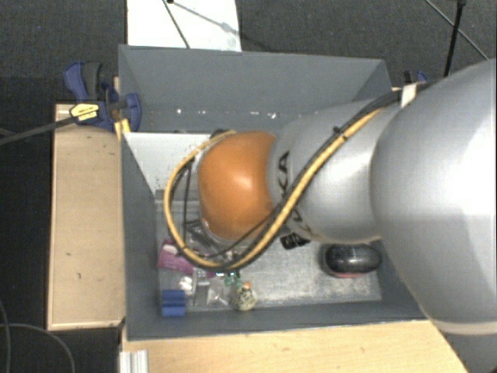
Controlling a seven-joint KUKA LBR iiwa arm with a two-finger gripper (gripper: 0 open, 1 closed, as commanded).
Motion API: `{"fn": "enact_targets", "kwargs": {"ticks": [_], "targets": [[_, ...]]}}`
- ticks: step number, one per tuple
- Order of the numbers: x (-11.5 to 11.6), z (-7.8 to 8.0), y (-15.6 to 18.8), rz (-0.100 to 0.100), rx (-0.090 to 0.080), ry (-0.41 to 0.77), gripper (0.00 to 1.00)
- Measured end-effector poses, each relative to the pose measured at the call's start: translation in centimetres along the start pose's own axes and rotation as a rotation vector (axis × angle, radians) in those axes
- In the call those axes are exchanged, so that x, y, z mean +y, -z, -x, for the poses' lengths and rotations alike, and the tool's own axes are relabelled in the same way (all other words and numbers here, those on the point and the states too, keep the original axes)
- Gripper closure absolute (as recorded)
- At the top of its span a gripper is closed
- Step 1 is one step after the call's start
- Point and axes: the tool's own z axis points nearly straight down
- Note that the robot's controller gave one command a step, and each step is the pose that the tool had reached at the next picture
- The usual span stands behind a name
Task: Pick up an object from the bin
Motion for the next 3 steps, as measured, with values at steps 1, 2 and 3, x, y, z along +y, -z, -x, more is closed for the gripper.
{"fn": "enact_targets", "kwargs": {"ticks": [1,2,3], "targets": [[-5.7,2.1,-6.3,-0.001,-0.007,0.212,0.00],[-5.5,2.4,-6.0,0.003,-0.018,0.208,1.00],[-4.9,2.8,10.3,0.002,-0.015,0.184,1.00]]}}
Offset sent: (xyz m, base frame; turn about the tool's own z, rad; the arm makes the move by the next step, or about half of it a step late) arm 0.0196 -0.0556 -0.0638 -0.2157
